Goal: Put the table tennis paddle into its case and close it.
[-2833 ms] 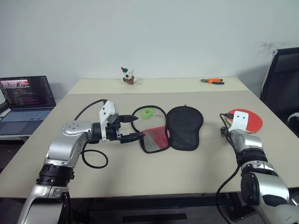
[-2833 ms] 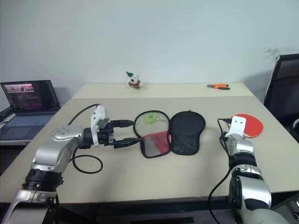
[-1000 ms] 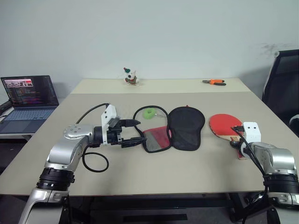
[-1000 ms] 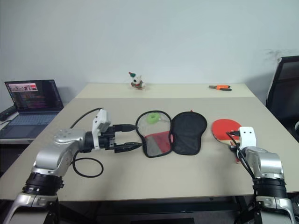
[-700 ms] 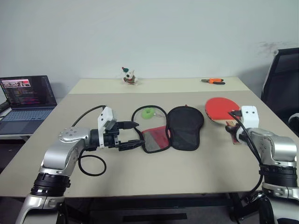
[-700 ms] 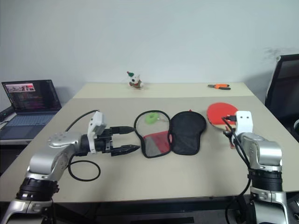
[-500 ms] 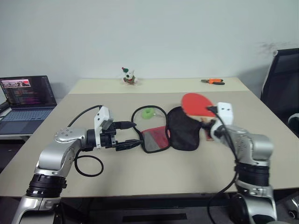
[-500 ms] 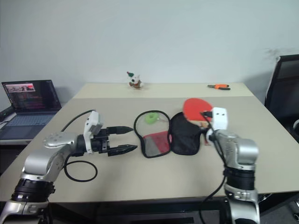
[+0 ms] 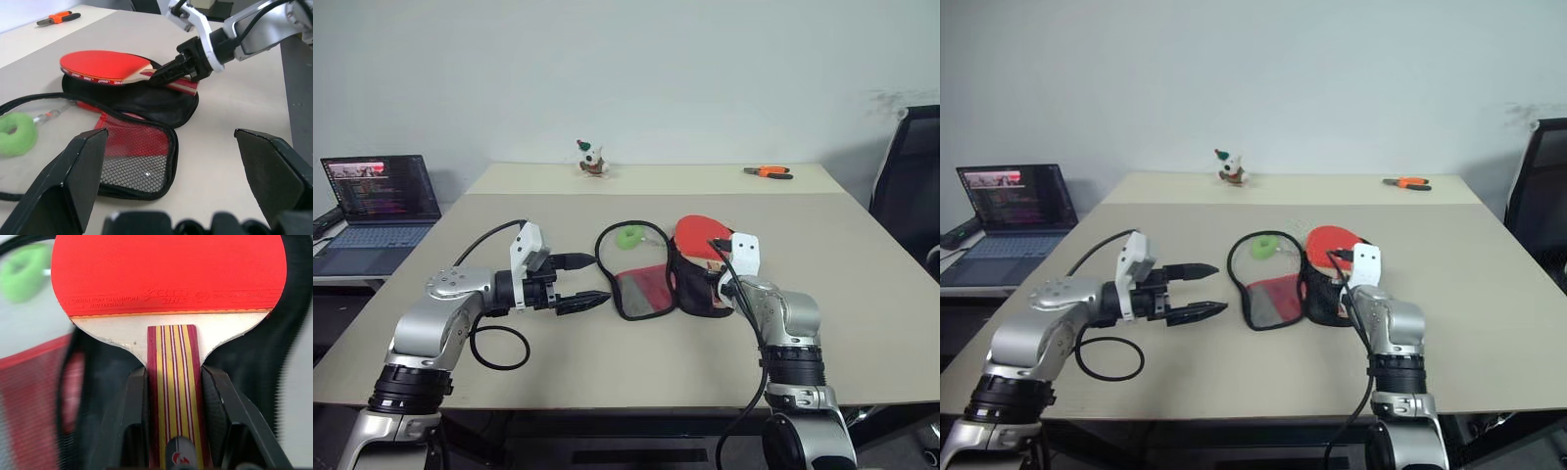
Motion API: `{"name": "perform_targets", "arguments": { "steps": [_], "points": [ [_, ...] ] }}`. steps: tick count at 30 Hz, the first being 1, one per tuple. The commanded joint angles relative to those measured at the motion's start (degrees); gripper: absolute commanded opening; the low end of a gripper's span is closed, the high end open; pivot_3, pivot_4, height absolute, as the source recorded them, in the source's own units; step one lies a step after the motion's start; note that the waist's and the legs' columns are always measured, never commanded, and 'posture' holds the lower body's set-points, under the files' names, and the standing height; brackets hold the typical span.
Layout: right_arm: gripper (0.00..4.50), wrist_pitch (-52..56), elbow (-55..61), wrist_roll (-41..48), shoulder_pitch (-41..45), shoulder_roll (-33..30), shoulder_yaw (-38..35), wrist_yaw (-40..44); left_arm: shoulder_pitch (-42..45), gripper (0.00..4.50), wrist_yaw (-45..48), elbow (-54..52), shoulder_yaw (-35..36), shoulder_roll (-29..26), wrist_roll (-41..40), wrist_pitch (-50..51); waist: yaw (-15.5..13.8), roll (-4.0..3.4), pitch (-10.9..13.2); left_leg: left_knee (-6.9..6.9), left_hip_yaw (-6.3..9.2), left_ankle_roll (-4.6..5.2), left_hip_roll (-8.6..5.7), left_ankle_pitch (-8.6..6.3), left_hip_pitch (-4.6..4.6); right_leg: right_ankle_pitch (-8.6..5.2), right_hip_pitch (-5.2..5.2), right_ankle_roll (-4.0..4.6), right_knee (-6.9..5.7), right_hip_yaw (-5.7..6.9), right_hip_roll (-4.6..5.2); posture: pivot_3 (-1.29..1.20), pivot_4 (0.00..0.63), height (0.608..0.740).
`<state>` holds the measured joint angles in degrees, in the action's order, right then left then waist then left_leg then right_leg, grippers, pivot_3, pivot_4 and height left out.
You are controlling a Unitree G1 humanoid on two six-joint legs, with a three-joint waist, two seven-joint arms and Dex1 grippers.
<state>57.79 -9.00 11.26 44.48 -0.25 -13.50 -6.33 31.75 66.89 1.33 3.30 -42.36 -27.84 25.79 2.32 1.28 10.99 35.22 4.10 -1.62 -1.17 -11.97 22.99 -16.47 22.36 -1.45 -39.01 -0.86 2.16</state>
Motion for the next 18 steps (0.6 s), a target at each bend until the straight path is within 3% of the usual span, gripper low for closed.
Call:
{"name": "perform_targets", "arguments": {
  "steps": [1, 9, 18],
  "points": [
    [1.09, -3.3, 0.0, -0.3, 2.2, -0.4, 0.5, -0.1, 0.1, 4.5, -0.3, -1.8, 1.0, -0.4, -0.2, -0.9, 0.3, 0.0, 0.0, -0.01, -0.02, 0.0, 0.0, 0.0, 0.0, 0.0, 0.02, 0.0, 0.0, 0.0, 0.0, 0.0, 0.15, 0.74],
    [1.09, -5.1, -3.0, -0.9, 2.1, 0.7, 0.1, -1.7, 0.0, 4.5, -0.3, -1.8, 0.9, -0.3, 0.0, -1.0, 0.6, 0.0, 0.0, -0.03, -0.02, 0.0, 0.0, 0.0, 0.01, 0.0, 0.03, 0.0, 0.0, -0.01, 0.01, 0.0, 0.15, 0.74],
    [4.07, -3.3, 3.7, -1.1, -0.6, 1.5, 4.5, -0.8, 0.5, 4.5, -2.4, -1.1, 0.8, -0.1, 1.0, -0.2, 0.6, 0.0, 0.0, -0.03, 0.01, 0.0, 0.0, 0.0, 0.01, 0.0, 0.03, 0.0, 0.0, -0.02, 0.01, 0.0, 0.15, 0.74]
  ]
}}
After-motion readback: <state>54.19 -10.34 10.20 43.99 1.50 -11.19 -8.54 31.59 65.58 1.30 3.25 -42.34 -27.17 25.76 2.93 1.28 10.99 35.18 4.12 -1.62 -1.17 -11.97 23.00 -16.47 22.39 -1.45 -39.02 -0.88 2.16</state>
